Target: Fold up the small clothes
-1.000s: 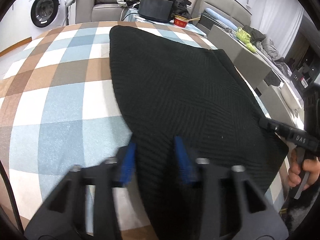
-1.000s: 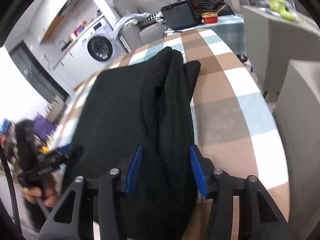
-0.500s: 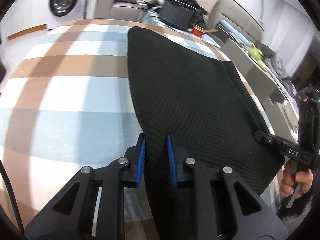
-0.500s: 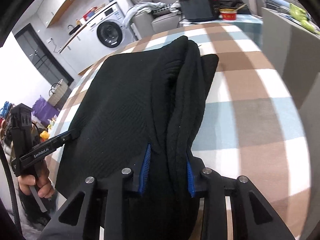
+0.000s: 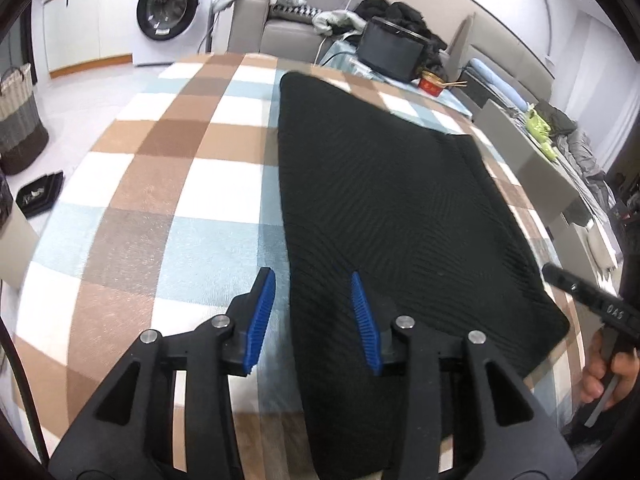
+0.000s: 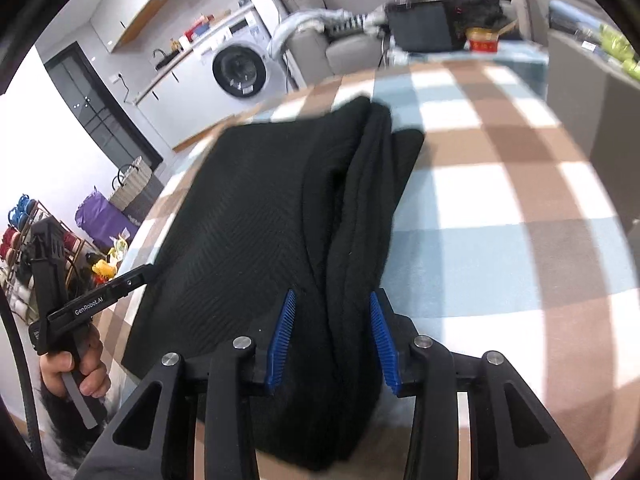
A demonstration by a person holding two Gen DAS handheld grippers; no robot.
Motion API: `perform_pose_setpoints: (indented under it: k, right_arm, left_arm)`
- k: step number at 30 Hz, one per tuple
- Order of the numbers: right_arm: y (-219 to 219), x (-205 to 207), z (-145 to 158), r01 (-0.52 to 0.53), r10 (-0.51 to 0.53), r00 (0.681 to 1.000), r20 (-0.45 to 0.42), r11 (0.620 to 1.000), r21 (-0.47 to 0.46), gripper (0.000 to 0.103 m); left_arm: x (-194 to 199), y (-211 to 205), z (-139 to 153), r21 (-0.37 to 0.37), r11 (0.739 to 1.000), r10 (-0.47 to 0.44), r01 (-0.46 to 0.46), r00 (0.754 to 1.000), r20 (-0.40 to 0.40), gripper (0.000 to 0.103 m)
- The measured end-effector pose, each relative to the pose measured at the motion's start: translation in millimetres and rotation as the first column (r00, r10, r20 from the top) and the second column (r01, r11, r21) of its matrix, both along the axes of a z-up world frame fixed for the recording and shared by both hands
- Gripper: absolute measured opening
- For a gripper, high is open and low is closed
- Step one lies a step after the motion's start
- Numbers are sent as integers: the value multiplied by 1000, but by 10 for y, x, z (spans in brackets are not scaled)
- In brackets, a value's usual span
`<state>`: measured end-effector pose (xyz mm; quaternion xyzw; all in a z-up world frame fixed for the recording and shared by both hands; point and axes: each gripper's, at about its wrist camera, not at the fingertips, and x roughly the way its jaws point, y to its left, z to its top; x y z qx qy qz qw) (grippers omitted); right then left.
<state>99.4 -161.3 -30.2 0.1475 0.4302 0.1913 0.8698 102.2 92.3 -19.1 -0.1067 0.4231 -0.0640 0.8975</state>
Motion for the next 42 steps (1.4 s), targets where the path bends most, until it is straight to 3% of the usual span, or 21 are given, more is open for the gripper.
perform_pose_setpoints:
  k: [4,7,10,12,16,18,25,31,34,38,42]
  right_arm:
    - [85,-104,177,-30,29,998,54,999,15,40]
    - [327,-55,165,-90,89,994,60,996,5,40]
    - [607,-32,70,-169,168,984,57,986,4,40]
    - [762,-15,-49,-206,207,978,21,978,-30,40]
    - [723,-134,-133,-223,232,971,55,966,-134,39]
    - [592,-212,-144,-210,223,973,62,962,-172,32]
    - [279,-386,-53,-186,200,978,56,963,-193,35]
    - [745,-390,-65,-292,312,947,82,937,-192,36]
    - [824,-410,-195,-317,338,940,50,917,-240,36]
    - [531,-460,-164,-322,332,943,22,928,-189,36]
    - [362,-525,-114,-291,306,952,22,923,-251,36]
  left_arm:
    - [-122,-207,120,-25,997,-75,77,996,45,59]
    - [-180,-478,112,-17,984,-175,176,983,48,60]
    - [-279,-741,7,-15,956,-292,293,955,47,60]
    - [-303,-820,-100,13,953,-304,304,953,-4,60]
    - [-450,-786,-153,46,944,-329,327,944,34,60]
    - [-514,-726,-163,52,943,-329,327,943,38,60]
    - [-588,-576,-45,35,952,-305,304,952,10,60]
    - [-571,-879,-85,41,912,-409,409,912,10,61]
    - [-651,-867,-137,74,906,-419,417,908,19,61]
    - [-762,-695,-132,37,913,-407,406,913,14,61]
    - [-777,-567,-69,25,927,-375,375,927,-3,61]
